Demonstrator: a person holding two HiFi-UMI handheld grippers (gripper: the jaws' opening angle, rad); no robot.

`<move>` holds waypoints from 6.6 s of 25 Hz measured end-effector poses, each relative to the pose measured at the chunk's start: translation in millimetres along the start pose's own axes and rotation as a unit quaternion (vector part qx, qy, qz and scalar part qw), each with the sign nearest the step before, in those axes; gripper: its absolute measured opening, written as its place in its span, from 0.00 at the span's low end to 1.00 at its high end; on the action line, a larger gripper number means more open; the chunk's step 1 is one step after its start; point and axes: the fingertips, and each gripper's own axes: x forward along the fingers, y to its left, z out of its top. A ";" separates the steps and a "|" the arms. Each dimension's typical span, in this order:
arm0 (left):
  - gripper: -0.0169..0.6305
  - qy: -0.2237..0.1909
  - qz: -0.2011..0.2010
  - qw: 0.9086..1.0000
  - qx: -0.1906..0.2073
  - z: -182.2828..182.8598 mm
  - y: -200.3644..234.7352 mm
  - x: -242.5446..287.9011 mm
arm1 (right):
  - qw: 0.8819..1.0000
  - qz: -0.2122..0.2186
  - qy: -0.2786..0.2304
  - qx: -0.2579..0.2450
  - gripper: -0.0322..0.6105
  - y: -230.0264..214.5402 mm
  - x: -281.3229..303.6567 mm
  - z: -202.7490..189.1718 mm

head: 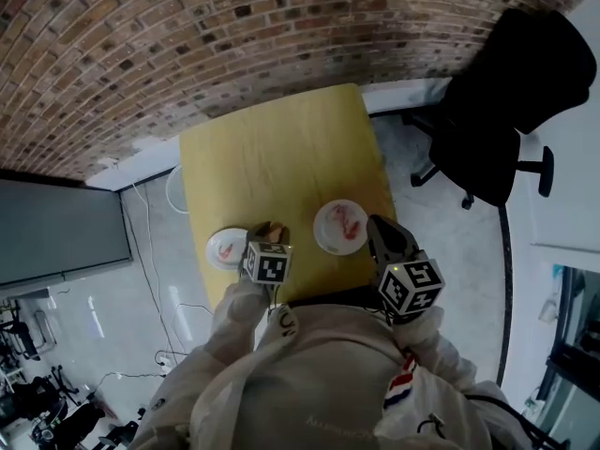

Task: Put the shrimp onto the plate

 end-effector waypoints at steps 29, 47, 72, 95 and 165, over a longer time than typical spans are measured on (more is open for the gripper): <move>0.28 0.033 -0.068 0.993 0.087 27.9 -131.1 51.4 | 0.997 -0.060 -0.014 0.043 0.09 -112.3 -68.2 -5.1; 0.28 0.048 -0.058 0.994 0.079 20.8 -140.8 67.7 | 0.997 -0.061 -0.007 0.045 0.09 -137.3 -76.6 -8.8; 0.28 0.029 -0.057 0.996 0.066 22.3 -137.3 51.7 | 0.998 -0.045 -0.004 0.037 0.09 -121.7 -71.1 -7.6; 0.28 0.018 0.052 0.997 -0.047 -52.7 19.5 -20.0 | 0.998 0.061 0.026 -0.016 0.09 7.9 0.5 -6.4; 0.28 0.045 0.015 0.992 -0.116 -120.5 110.0 -17.2 | 0.992 0.099 0.080 -0.025 0.09 114.7 79.9 -25.9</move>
